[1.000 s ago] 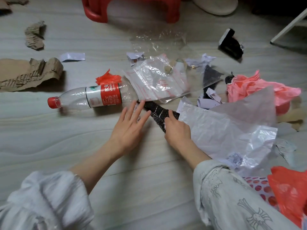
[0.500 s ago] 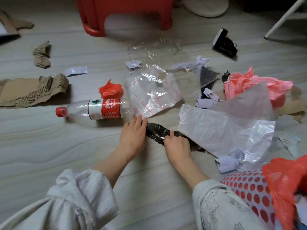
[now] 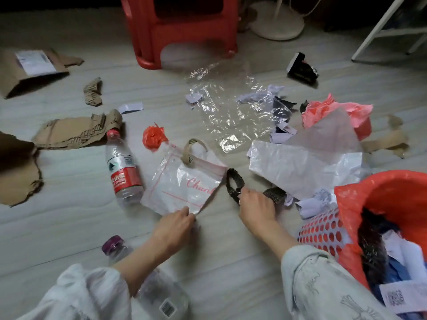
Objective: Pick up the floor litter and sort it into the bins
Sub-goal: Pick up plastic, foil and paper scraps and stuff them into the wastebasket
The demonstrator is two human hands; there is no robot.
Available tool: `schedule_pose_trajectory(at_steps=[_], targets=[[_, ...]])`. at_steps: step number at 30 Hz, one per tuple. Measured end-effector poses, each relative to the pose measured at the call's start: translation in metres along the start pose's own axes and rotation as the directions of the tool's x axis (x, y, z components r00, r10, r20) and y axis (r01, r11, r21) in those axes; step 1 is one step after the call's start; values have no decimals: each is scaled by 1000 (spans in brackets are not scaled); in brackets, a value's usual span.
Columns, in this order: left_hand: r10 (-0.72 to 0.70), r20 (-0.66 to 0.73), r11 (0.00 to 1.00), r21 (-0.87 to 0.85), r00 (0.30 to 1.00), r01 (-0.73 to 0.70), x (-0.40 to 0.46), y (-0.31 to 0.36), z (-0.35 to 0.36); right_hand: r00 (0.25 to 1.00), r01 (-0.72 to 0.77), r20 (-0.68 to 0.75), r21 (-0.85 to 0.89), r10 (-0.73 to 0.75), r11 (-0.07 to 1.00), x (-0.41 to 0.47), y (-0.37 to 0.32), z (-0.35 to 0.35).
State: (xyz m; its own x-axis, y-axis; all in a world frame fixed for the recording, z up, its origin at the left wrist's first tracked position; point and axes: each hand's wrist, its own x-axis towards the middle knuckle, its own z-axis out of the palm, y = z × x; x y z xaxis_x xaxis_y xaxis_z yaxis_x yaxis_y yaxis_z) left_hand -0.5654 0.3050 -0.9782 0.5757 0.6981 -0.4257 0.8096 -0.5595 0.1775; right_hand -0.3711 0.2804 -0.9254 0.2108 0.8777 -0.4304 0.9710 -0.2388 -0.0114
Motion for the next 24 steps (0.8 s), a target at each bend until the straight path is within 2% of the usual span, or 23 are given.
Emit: schedule_pose_trajectory(at_steps=[3, 6, 9, 11, 13, 16, 20, 22, 24], targets=[[100, -81, 990, 113, 992, -91, 3, 5, -13, 996, -33, -82, 129, 44, 991, 0, 2, -25], [50, -191, 985, 173, 980, -17, 15, 0, -21, 991, -36, -120, 216, 64, 976, 0, 5, -37], [18, -60, 978, 208, 998, -5, 23, -1, -21, 985, -62, -134, 336, 113, 940, 0, 13, -50], [-30, 42, 985, 174, 999, 23, 22, -4, -18, 981, -81, -128, 416, 146, 906, 2, 11, -58], [-70, 80, 989, 133, 994, 59, 21, -8, -9, 982, -91, -110, 434, 153, 896, 4, 8, -63], [-67, 0, 978, 199, 998, 66, 21, -8, -12, 982, -121, -80, 422, 170, 898, 7, 7, -61], [63, -255, 974, 225, 965, -4, 26, -3, -2, 973, -169, -52, 498, 223, 851, 7, 9, -56], [129, -270, 979, 185, 954, -80, 28, -8, 6, 968, -191, -29, 559, 249, 807, 9, 7, -57], [149, -207, 988, 79, 967, -135, 26, -11, 5, 966, -200, -19, 585, 259, 786, 12, 6, -57]])
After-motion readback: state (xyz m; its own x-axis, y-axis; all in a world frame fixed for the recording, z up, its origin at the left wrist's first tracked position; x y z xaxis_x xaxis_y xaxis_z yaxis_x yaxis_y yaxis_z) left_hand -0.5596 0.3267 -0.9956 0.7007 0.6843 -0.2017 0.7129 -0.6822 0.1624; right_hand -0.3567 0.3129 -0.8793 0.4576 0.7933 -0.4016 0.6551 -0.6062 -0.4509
